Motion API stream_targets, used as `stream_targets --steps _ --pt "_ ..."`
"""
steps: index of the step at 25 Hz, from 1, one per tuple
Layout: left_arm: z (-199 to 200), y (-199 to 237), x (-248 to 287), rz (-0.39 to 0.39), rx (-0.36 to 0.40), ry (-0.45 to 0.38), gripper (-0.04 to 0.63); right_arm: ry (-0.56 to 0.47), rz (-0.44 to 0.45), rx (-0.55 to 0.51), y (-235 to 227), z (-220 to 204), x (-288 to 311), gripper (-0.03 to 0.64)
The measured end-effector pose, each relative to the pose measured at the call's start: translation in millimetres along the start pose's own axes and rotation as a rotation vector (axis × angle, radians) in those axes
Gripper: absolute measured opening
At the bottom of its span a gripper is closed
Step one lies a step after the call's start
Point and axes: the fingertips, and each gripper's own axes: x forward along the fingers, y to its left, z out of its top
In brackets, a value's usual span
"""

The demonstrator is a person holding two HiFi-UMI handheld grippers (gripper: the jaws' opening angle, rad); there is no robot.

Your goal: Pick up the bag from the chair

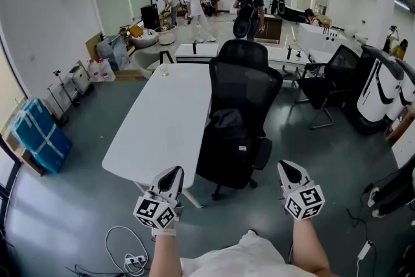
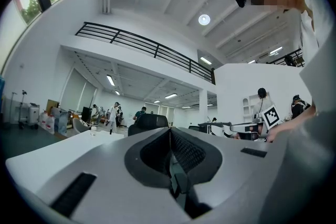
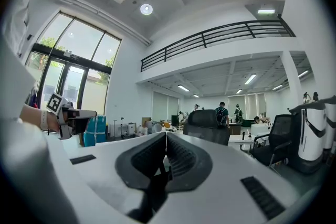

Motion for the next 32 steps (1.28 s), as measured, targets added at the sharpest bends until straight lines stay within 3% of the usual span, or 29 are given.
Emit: stream_targets --steps 12,32 --pt "-21.2 0.9 56.9 -0.028 -0.022 0.036 0.026 0.039 -0.006 0.021 -42.6 -22.4 29.3 0.018" --pt "-38.3 27.7 231.8 0.007 -0.037 0.086 0.026 0.079 0.032 0.054 -184.5 -33.0 149.7 0.018"
